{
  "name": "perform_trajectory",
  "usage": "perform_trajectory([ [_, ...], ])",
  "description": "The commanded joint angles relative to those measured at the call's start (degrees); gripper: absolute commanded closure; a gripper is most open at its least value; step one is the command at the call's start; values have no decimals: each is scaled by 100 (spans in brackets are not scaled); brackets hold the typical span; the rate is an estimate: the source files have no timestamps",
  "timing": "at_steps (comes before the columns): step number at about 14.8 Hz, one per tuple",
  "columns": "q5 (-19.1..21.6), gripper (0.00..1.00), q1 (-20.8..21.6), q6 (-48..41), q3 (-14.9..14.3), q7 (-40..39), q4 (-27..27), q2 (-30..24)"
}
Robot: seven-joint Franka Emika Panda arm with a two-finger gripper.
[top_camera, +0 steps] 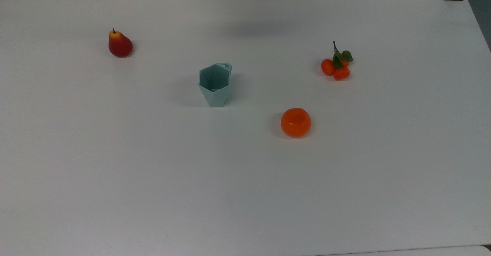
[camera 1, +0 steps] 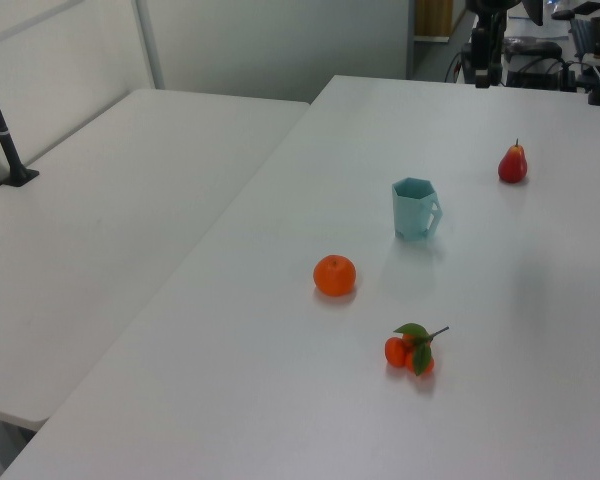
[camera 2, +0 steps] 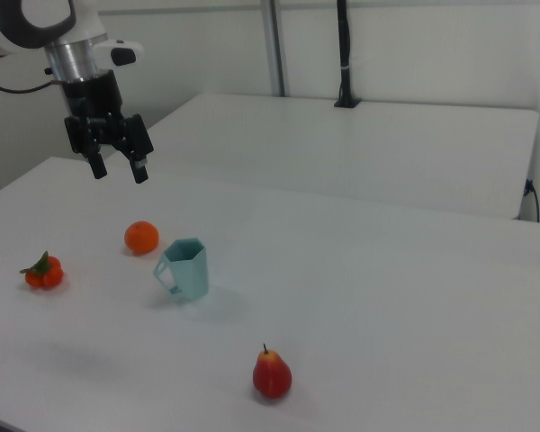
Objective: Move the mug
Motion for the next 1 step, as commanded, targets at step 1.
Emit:
perform_trajectory([
  [1, 190, 0, 378, -79, -417, -89, -81, -93],
])
